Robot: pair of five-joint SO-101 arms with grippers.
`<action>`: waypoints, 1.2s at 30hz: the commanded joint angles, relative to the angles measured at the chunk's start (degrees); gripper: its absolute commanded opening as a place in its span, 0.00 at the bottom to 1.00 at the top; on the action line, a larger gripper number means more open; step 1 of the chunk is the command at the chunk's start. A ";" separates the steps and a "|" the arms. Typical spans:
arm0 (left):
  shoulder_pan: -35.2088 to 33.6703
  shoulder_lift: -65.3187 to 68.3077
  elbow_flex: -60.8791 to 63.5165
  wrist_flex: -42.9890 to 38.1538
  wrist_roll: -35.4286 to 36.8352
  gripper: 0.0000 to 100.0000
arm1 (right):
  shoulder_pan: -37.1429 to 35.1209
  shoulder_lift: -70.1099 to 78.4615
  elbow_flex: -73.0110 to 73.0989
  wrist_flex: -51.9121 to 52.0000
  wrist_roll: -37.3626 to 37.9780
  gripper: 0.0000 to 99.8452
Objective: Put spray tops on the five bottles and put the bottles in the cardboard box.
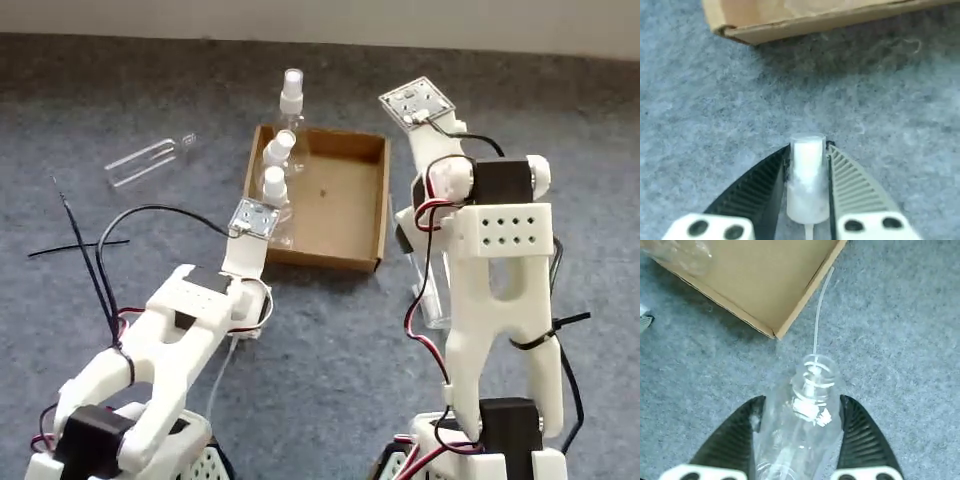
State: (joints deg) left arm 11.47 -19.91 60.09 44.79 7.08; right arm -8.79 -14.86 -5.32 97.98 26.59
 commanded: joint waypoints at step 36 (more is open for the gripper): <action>8.22 -25.98 -62.20 5.01 9.93 0.01 | -21.58 -70.29 72.13 -52.53 -11.87 0.00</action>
State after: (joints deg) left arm 16.57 -45.58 -4.18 58.68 15.69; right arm -30.07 -79.65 65.98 46.99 16.92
